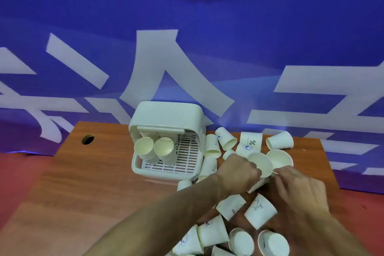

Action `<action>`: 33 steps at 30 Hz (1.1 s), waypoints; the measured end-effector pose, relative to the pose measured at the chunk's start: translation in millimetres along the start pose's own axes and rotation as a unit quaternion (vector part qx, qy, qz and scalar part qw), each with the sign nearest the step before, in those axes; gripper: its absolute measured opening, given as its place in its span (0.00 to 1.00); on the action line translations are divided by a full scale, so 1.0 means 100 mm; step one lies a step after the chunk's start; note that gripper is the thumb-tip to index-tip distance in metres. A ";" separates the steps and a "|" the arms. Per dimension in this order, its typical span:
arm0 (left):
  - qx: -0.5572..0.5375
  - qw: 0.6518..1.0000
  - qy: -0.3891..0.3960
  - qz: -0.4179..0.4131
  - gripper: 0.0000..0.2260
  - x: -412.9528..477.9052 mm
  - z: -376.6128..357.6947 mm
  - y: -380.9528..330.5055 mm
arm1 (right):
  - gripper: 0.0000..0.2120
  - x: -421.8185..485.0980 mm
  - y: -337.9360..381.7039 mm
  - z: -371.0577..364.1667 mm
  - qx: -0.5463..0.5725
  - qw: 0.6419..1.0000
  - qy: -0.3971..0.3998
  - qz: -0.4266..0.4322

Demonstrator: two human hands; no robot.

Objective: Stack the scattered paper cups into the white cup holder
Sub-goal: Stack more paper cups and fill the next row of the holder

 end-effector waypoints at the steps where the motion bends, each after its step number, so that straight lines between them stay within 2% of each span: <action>1: 0.012 1.000 0.001 -0.002 0.06 -0.19 0.03 0.07 | 0.06 -0.01 0.16 0.04 0.006 1.000 -0.003 0.005; 5: 0.059 0.997 0.043 0.019 0.05 -0.95 0.06 0.42 | 0.07 -0.02 0.90 0.16 0.021 0.998 -0.003 0.062; 11: 0.060 0.990 0.101 0.077 0.06 -1.90 0.11 1.08 | 0.04 0.08 1.91 0.16 0.041 0.992 -0.005 0.123; 16: 0.070 0.983 0.101 0.134 0.06 -2.41 0.16 1.62 | 0.05 0.26 2.58 0.15 0.040 0.989 0.003 0.142; 21: 0.064 0.977 0.083 0.183 0.05 -2.77 0.17 2.02 | 0.05 0.41 3.07 0.15 0.051 0.985 0.003 0.165; 25: 0.073 0.977 0.069 0.190 0.03 -2.91 0.23 2.22 | 0.05 0.51 3.30 0.13 0.062 0.982 0.002 0.178; 28: 0.072 0.980 0.014 0.185 0.10 -2.93 0.35 2.33 | 0.06 0.59 3.40 0.13 0.062 0.982 -0.003 0.178; 33: 0.064 0.976 -0.068 0.198 0.13 -2.93 0.41 2.50 | 0.07 0.71 3.45 0.11 0.071 0.987 -0.016 0.144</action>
Point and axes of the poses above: each hand's wrist, its own x-axis towards the middle knuckle, its own z-axis out of the back of the hand, y = z × x, the point moved 9 cm from there along x, towards the middle knuckle, and after that the axes turned 3 degrees about z, right-handed, at the moved point
